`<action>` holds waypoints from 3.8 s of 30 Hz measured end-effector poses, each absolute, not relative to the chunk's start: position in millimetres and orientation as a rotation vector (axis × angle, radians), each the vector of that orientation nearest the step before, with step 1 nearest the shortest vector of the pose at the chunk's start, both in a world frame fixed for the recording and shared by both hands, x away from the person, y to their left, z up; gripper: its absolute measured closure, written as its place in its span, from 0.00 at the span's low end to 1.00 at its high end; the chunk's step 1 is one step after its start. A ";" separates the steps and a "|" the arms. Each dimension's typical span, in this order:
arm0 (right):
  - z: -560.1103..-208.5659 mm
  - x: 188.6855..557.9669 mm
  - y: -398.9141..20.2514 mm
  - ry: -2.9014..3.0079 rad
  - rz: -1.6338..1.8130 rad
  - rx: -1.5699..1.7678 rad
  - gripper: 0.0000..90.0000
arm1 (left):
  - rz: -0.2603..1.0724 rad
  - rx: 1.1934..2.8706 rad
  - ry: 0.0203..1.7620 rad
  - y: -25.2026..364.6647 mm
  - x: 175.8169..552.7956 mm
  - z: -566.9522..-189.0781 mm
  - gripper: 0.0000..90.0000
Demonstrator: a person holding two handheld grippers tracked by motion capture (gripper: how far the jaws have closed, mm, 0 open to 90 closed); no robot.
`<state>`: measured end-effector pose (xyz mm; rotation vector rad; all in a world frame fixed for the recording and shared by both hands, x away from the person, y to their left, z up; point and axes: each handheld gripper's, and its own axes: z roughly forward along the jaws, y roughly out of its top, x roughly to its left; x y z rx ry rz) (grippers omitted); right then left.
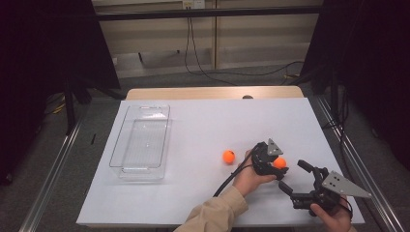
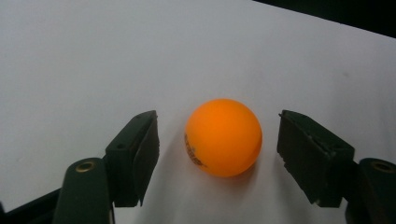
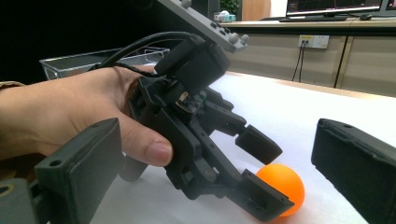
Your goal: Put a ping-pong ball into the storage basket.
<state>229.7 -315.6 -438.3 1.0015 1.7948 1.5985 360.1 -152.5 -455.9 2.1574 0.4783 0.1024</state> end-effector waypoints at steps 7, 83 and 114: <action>-438.4 229.5 -315.6 1.794 1.597 1.002 0.02 | 0.087 2.185 0.471 -155.5 359.7 -455.7 0.43; -438.5 229.5 -316.1 1.795 1.592 0.998 0.02 | -0.013 2.222 0.460 -93.9 342.8 -449.2 0.57; -439.1 230.1 -315.5 1.797 1.593 1.002 0.02 | -0.030 2.199 0.487 -68.1 341.1 -444.7 0.57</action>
